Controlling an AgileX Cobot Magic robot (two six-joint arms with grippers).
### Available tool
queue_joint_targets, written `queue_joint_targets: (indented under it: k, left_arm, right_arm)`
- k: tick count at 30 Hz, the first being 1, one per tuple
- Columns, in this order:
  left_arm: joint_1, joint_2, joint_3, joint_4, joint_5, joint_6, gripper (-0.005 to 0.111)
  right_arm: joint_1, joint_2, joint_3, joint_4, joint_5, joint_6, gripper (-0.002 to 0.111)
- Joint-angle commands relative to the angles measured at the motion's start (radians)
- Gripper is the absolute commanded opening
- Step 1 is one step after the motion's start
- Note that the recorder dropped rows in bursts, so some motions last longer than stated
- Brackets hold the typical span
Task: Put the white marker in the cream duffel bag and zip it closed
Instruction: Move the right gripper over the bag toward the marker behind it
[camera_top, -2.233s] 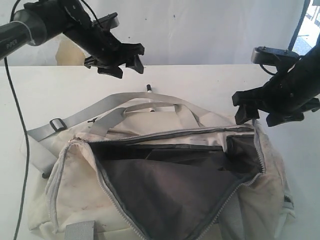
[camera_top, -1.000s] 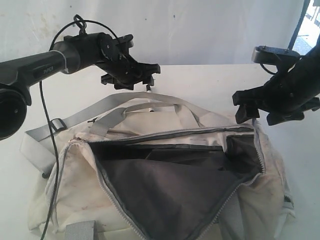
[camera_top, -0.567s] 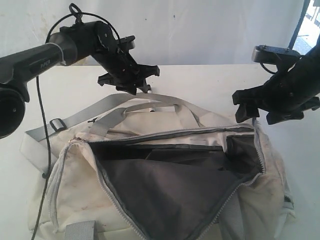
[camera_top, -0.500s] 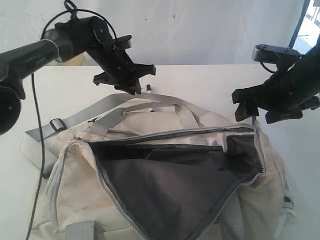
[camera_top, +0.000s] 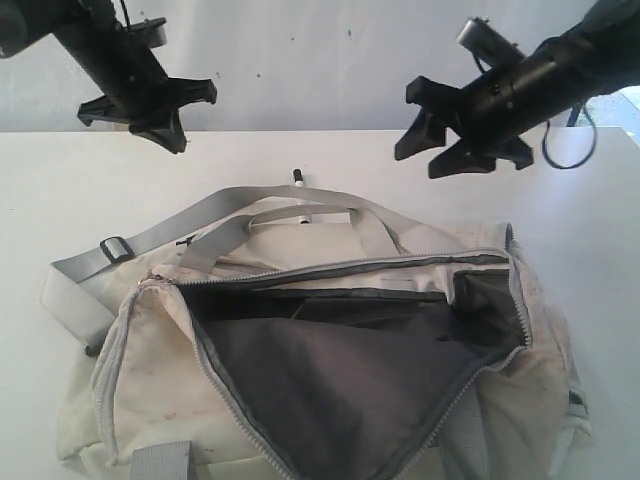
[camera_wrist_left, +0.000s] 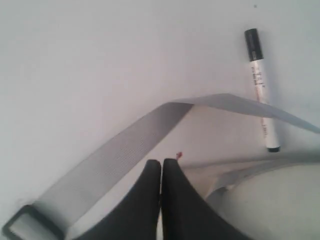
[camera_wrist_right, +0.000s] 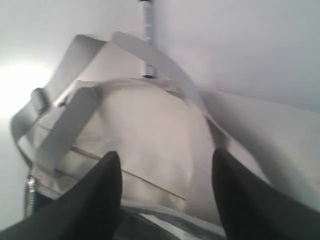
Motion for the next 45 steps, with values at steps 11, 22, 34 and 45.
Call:
queue_joint_targets:
  k: [11, 22, 34, 45]
  left_arm:
    - [0.039, -0.168, 0.239, 0.072, 0.010, 0.061, 0.001]
    - [0.051, -0.265, 0.456, 0.070, 0.010, 0.108, 0.001]
    - [0.069, -0.314, 0.654, 0.128, -0.071, 0.144, 0.001]
    - [0.094, -0.314, 0.654, 0.102, -0.080, 0.144, 0.001]
  right_arm:
    - [-0.003, 0.421, -0.519, 0.158, 0.257, -0.049, 0.010]
    - [-0.001, 0.685, -0.860, 0.209, 0.263, 0.074, 0.000]
    - [0.152, 0.711, -0.875, 0.204, 0.171, 0.168, 0.000]
    - [0.152, 0.711, -0.875, 0.197, 0.176, 0.115, 0.000]
